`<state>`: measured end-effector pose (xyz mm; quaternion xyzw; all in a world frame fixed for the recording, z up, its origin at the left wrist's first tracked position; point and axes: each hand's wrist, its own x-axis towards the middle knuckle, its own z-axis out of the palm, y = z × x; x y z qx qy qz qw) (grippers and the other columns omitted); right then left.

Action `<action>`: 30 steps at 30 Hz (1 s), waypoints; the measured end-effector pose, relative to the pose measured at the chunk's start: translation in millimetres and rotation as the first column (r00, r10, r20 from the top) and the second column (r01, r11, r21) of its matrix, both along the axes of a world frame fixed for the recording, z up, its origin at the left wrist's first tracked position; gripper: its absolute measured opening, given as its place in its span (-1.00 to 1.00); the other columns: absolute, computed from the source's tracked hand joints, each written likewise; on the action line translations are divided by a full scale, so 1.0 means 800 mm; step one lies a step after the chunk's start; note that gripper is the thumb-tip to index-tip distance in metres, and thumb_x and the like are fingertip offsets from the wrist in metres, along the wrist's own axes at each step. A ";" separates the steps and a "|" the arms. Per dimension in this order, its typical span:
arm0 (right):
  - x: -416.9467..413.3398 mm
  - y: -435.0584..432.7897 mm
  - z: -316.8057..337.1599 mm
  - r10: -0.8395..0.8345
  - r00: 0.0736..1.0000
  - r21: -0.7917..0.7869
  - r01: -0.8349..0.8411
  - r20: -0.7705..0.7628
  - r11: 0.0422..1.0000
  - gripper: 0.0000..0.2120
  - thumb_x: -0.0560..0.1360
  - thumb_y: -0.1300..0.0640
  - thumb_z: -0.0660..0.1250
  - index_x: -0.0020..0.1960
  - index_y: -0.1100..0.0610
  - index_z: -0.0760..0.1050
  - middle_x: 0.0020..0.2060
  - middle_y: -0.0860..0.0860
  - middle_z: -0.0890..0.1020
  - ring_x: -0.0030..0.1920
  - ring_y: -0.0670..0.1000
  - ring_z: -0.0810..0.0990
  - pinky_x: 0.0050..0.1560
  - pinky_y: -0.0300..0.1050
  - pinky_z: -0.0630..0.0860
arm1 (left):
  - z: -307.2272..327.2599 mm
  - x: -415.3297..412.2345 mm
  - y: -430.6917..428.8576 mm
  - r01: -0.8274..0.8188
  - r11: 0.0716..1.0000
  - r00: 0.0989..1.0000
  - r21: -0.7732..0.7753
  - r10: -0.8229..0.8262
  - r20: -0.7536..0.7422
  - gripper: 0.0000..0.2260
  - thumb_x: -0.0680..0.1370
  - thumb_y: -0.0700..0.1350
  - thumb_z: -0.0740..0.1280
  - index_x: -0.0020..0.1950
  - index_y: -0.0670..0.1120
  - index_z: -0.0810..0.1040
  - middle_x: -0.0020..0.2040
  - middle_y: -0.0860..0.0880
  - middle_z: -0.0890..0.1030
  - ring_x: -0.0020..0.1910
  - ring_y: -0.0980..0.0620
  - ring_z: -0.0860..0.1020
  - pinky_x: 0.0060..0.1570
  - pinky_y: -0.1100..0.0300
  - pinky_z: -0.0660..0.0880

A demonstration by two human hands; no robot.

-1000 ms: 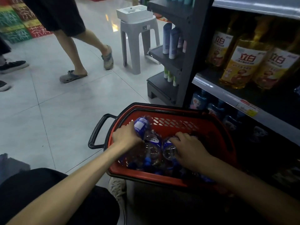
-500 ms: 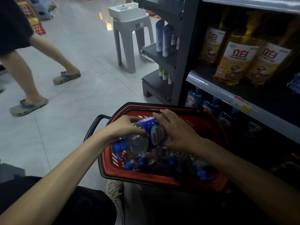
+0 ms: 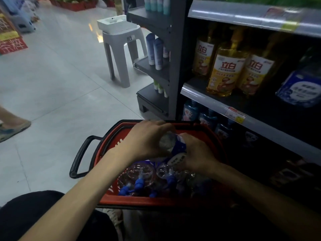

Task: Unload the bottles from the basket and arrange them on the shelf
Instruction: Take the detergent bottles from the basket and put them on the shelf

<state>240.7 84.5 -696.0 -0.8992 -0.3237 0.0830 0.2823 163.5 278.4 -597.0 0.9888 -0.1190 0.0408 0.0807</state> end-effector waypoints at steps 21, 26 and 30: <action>-0.009 -0.157 0.067 -0.254 0.783 0.484 0.568 -0.568 0.666 -0.35 0.20 0.32 0.70 0.23 0.08 0.61 0.04 0.01 0.75 0.04 0.01 0.73 0.01 -0.02 0.69 | -0.060 0.028 -0.137 -0.366 0.202 0.928 -0.908 0.003 -0.373 -0.55 0.42 0.15 0.50 0.27 0.07 0.56 0.16 0.02 0.69 0.15 0.06 0.67 0.08 0.14 0.64; -0.018 -0.177 0.084 -0.215 0.761 0.533 0.597 -0.612 0.599 -0.44 0.24 0.29 0.68 0.18 0.06 0.61 -0.01 0.02 0.76 -0.02 0.02 0.75 -0.03 -0.06 0.70 | -0.056 0.024 -0.169 -0.368 0.227 0.917 -0.902 -0.074 -0.392 -0.53 0.45 0.13 0.50 0.33 0.08 0.55 0.20 0.01 0.68 0.19 0.01 0.66 0.22 -0.10 0.61; -0.028 -0.202 0.086 -0.163 0.738 0.543 0.610 -0.655 0.577 -0.50 0.28 0.26 0.66 0.18 0.07 0.64 -0.01 0.02 0.77 -0.03 0.02 0.75 -0.09 -0.09 0.69 | -0.046 0.018 -0.194 -0.345 0.256 0.907 -0.903 -0.156 -0.390 -0.46 0.49 0.01 0.53 0.44 0.09 0.46 0.22 0.02 0.67 0.21 -0.01 0.66 0.18 -0.03 0.63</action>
